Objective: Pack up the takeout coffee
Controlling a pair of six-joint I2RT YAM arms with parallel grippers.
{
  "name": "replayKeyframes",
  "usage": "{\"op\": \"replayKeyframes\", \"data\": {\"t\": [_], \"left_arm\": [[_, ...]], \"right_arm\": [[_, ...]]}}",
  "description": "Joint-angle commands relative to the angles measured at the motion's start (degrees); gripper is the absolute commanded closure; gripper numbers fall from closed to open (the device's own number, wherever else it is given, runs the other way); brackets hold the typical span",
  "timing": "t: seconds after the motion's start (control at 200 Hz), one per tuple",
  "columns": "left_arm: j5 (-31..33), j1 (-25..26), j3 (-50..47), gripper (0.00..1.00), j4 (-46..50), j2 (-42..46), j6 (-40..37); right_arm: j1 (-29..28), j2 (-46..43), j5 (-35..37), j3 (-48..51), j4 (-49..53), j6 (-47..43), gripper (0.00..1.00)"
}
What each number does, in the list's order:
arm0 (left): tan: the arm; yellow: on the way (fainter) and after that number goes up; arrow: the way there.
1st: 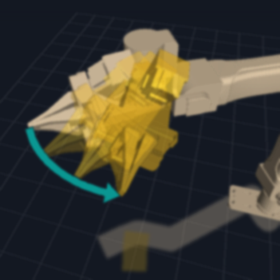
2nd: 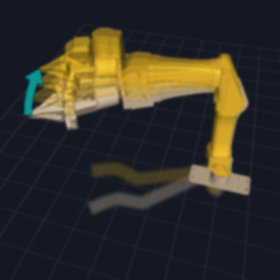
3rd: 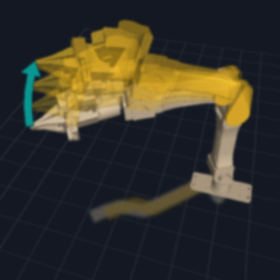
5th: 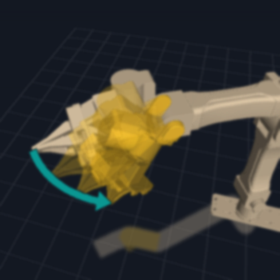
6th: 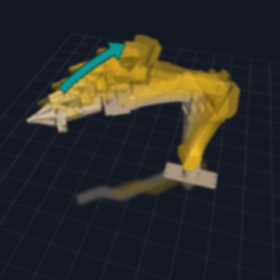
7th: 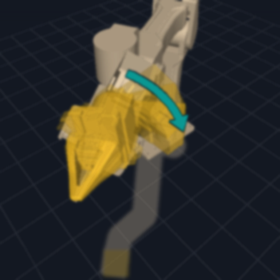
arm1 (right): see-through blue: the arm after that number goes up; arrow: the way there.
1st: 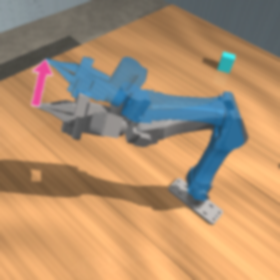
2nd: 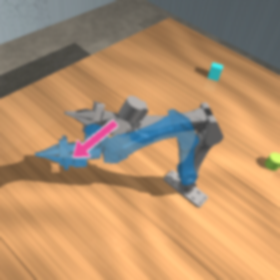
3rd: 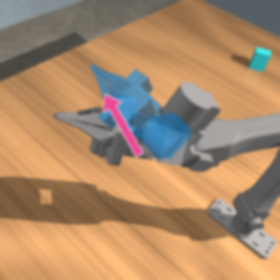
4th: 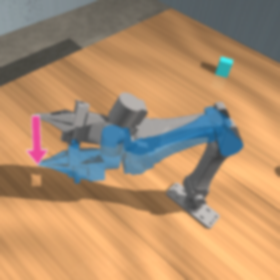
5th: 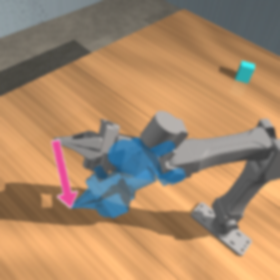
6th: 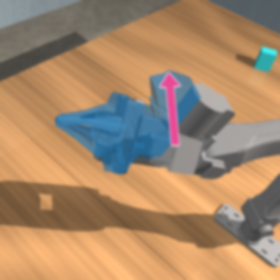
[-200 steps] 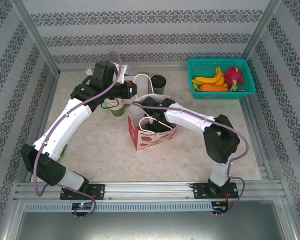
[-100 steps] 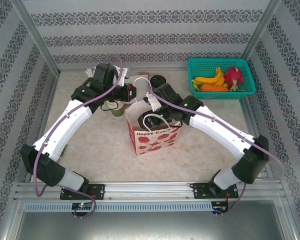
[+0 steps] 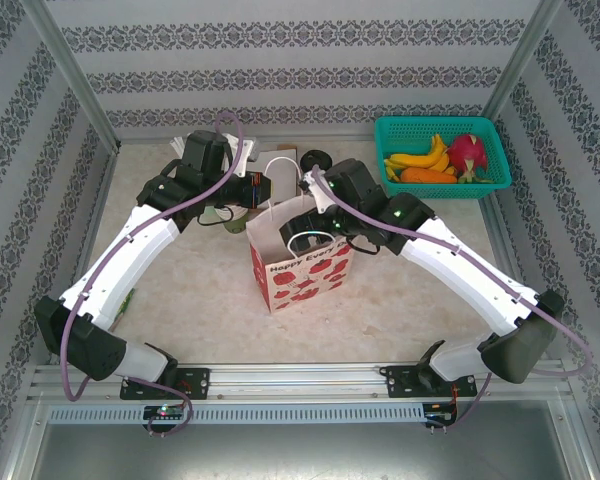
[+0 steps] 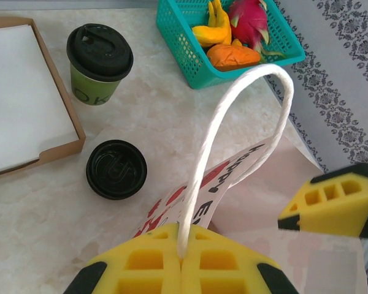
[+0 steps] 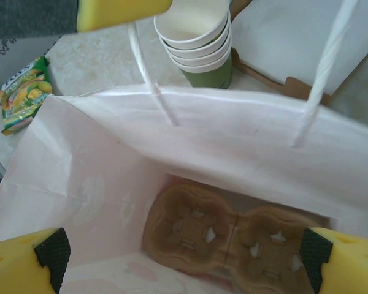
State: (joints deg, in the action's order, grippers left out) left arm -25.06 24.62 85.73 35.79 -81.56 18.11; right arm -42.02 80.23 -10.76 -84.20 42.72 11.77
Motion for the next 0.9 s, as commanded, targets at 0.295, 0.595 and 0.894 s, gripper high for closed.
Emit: {"op": "replayKeyframes", "data": {"t": [0.295,0.595,0.894], "left_arm": [[-4.79,-0.74,-0.72,1.00,0.18,2.91,-3.79],[-7.46,-0.80,1.66,1.00,1.92,1.68,-5.43],[-7.11,-0.80,3.40,1.00,3.49,-0.30,-5.37]], "right_arm": [[3.43,5.93,9.71,-10.67,5.38,-20.35,0.06],[10.02,16.96,-9.34,-25.20,23.04,-38.28,0.10],[12.97,26.46,-15.23,-34.45,29.77,-42.18,0.20]]}}
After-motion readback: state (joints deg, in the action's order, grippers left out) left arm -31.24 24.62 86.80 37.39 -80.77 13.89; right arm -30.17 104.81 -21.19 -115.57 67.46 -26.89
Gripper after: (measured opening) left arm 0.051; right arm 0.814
